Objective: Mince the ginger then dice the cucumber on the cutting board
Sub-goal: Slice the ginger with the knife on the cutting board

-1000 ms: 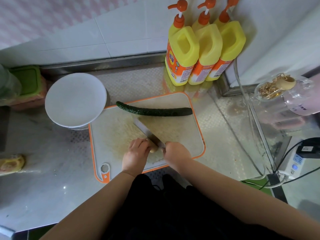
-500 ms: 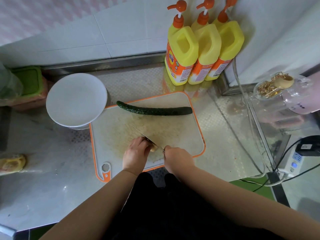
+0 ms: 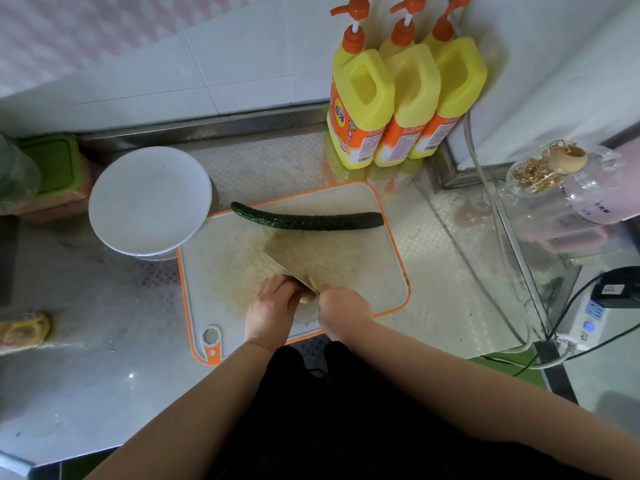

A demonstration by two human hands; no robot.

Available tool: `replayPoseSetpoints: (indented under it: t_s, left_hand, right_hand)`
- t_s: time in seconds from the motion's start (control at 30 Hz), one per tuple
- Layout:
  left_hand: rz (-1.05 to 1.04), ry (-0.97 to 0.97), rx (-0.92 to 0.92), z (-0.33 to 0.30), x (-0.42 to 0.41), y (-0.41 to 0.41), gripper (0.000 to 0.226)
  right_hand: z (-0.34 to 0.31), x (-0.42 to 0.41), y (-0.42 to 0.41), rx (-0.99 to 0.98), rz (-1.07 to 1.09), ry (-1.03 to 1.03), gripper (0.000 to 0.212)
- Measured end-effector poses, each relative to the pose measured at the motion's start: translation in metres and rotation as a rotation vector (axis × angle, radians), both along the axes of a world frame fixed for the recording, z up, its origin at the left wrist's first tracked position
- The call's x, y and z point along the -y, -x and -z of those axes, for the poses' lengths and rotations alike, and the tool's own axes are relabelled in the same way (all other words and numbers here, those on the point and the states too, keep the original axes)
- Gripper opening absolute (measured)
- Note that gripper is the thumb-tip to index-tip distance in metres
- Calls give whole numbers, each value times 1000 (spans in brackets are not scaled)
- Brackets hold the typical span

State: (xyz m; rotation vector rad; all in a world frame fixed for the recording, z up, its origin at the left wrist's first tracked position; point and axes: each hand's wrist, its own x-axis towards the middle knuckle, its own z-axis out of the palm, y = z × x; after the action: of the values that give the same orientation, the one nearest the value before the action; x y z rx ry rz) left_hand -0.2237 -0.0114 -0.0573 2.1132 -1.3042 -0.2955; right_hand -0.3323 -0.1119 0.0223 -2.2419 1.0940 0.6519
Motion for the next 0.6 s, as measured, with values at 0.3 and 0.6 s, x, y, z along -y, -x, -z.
replayPoseSetpoints:
  t_s: [0.3, 0.6]
  left_hand:
    - [40, 7, 51, -5, -1, -3, 22]
    - [7, 135, 87, -56, 9, -20, 14]
  right_hand:
    - [15, 13, 8, 105, 98, -57, 32]
    - [15, 0, 13, 66, -38, 131, 18]
